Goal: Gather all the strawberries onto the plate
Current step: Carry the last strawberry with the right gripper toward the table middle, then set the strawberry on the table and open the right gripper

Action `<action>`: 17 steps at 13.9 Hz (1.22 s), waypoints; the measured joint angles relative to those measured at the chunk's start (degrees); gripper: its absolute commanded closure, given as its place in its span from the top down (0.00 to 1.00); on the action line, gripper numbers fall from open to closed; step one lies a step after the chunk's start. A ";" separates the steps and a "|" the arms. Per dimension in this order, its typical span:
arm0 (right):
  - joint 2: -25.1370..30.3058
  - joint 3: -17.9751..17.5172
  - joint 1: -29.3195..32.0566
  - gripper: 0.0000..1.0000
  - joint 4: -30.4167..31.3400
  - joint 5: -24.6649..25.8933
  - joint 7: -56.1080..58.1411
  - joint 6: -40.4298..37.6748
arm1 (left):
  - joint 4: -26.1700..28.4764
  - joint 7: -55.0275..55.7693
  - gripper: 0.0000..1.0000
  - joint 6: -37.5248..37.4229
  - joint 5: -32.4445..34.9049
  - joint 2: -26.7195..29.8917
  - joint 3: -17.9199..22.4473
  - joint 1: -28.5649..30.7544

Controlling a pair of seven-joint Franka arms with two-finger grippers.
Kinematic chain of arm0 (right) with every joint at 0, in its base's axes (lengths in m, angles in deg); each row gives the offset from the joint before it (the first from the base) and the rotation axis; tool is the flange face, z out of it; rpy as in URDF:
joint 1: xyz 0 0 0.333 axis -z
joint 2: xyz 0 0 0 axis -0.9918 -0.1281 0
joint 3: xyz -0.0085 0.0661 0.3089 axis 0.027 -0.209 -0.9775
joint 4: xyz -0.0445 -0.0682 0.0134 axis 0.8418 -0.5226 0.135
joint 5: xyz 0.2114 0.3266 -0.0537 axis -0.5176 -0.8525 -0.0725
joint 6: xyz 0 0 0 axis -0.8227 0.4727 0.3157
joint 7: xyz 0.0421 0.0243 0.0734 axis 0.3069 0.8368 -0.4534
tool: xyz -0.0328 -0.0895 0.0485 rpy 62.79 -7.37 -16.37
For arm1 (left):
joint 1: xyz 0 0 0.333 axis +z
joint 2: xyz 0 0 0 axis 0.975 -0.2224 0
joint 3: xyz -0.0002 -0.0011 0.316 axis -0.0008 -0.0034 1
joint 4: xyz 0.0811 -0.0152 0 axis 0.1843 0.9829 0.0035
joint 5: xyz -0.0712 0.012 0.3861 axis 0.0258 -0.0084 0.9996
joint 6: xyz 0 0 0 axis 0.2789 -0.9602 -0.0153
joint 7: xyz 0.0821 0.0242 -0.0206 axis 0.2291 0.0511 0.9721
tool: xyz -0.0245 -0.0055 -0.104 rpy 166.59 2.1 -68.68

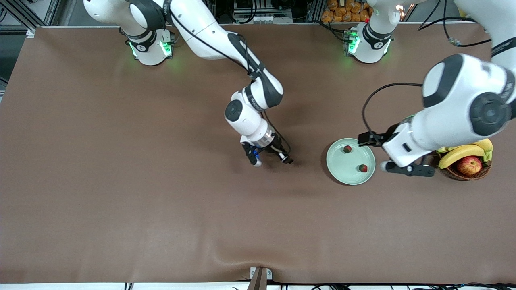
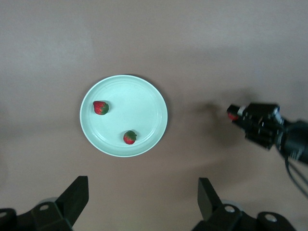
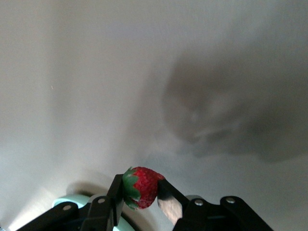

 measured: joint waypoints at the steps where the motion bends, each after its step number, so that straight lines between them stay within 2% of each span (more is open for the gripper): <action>1: 0.01 0.00 -0.31 1.00 -0.05 0.00 -0.17 0.11 | 1.65 2.34 1.00 1.38 0.61 -0.06 -0.02 -0.60; 7: 0.12 1.49 0.06 1.00 -0.08 0.87 -0.13 -0.25 | 17.90 10.66 1.00 18.10 2.56 2.56 -0.43 -2.53; 9: 0.79 3.10 1.53 1.00 -0.17 2.29 -0.09 -4.20 | 21.31 14.43 1.00 21.29 2.56 3.39 -0.99 -3.03; 11: 2.00 6.73 3.09 1.00 -0.69 4.56 -0.03 -11.73 | 22.38 16.17 1.00 23.14 2.65 3.19 -1.24 -5.53; 14: 4.24 13.91 4.20 1.00 -0.99 5.47 3.37 -23.21 | 21.84 17.87 0.86 25.31 6.41 0.77 -1.31 -10.18; 17: 5.18 21.82 4.33 1.00 -1.00 5.53 11.18 -35.05 | 19.94 19.72 0.84 28.69 7.52 -3.90 -1.28 -13.44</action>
